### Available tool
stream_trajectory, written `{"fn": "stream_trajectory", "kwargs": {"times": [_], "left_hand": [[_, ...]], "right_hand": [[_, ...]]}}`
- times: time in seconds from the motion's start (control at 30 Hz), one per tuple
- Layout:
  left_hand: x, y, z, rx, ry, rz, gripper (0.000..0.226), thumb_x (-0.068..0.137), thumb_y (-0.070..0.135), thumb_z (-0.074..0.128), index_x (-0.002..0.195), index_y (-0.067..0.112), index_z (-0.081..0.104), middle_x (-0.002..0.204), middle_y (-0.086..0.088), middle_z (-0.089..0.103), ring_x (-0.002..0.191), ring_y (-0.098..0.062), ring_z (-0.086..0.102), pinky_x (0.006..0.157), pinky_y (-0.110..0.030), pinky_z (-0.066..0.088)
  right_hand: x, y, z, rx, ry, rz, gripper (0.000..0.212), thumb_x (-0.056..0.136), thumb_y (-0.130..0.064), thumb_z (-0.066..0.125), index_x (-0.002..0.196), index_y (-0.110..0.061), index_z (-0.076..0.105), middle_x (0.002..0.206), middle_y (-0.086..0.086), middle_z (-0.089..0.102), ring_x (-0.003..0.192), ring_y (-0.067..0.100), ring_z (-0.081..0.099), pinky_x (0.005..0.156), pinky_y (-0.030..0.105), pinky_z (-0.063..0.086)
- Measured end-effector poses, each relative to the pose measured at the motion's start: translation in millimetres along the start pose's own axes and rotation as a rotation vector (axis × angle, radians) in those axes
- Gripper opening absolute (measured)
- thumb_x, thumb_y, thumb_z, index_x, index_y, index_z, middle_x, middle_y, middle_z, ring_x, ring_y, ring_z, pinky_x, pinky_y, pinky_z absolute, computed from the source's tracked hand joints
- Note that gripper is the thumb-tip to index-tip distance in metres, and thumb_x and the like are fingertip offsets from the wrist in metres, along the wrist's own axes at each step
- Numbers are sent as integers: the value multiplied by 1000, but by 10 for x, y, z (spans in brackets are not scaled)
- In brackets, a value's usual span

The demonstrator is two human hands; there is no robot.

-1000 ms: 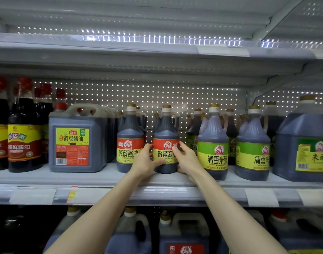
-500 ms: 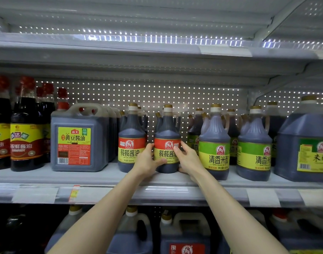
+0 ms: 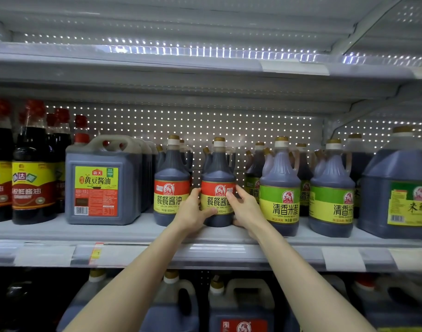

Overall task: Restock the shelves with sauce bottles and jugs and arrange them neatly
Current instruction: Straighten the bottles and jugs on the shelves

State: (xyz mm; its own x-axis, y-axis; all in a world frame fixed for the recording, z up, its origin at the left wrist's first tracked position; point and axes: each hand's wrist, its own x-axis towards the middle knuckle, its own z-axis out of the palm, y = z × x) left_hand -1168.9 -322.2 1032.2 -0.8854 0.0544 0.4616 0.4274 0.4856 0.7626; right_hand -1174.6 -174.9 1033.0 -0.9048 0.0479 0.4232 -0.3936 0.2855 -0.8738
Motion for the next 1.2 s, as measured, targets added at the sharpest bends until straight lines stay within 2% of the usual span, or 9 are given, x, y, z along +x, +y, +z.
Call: {"fn": "stream_trajectory", "kwargs": {"times": [0.33, 0.5, 0.6, 0.67, 0.77, 0.9, 1.03, 1.13, 1.2], "left_hand": [[-61, 55, -5, 58, -1, 9, 61, 86, 17, 70, 138, 7, 40, 132, -8, 56, 119, -24, 55, 101, -34, 44], [-114, 203, -99, -22, 23, 3, 53, 86, 15, 70, 131, 5, 46, 126, -9, 60, 115, -24, 58, 98, -35, 47], [-201, 311, -191, -38, 61, 39, 53, 88, 18, 69, 133, 4, 47, 126, -9, 60, 112, -23, 57, 95, -34, 47], [-285, 343, -212, -48, 85, 54, 54, 89, 22, 68, 136, 5, 46, 128, -8, 59, 113, -21, 55, 93, -31, 45], [-424, 379, -152, -74, 90, 88, 55, 88, 24, 68, 136, 6, 48, 129, -8, 58, 115, -21, 55, 96, -32, 44], [-613, 504, 12, -110, 25, 106, 48, 88, 22, 68, 131, 8, 52, 116, -5, 61, 95, -16, 57, 80, -19, 41], [-701, 593, 90, -148, -20, 108, 52, 87, 23, 70, 133, 8, 50, 119, -7, 61, 101, -19, 58, 90, -30, 47], [-716, 659, 160, -145, -39, 93, 54, 85, 25, 72, 133, 8, 50, 116, -9, 62, 102, -24, 61, 93, -37, 50], [-710, 714, 240, -144, -48, 91, 56, 85, 26, 72, 133, 7, 49, 115, -8, 62, 102, -23, 60, 91, -35, 50]], "right_hand": [[-79, -66, 16, -31, 1, -16, 44, 101, -30, 47, 144, -23, 41, 133, 4, 59, 117, 22, 57, 102, 47, 47], [-201, -287, -126, -63, 80, -31, 53, 100, -27, 49, 150, -20, 31, 142, 7, 51, 120, 20, 55, 100, 38, 49], [-345, -446, -257, -82, 121, -61, 50, 100, -25, 51, 147, -19, 37, 137, 7, 54, 107, 13, 56, 93, 32, 50], [-479, -492, -314, -73, 148, -55, 48, 98, -27, 54, 144, -18, 43, 132, 7, 57, 117, 19, 55, 101, 41, 48], [-672, -504, -413, -105, 219, -55, 41, 95, -32, 58, 134, -19, 54, 118, 4, 64, 112, 22, 61, 99, 49, 48], [-918, -472, -701, -104, 302, -23, 35, 94, -28, 61, 127, -16, 60, 110, 6, 66, 101, 23, 65, 94, 44, 52], [-1053, -432, -944, -100, 340, -9, 34, 92, -30, 64, 120, -11, 63, 96, -2, 68, 96, 22, 66, 90, 43, 53], [-1079, -354, -1057, -105, 343, 16, 42, 88, -33, 67, 123, -10, 60, 104, 2, 68, 103, 24, 65, 97, 46, 51], [-1061, -323, -1130, -100, 333, 11, 44, 89, -32, 67, 127, -11, 58, 106, 2, 66, 106, 24, 63, 98, 48, 50]]}}
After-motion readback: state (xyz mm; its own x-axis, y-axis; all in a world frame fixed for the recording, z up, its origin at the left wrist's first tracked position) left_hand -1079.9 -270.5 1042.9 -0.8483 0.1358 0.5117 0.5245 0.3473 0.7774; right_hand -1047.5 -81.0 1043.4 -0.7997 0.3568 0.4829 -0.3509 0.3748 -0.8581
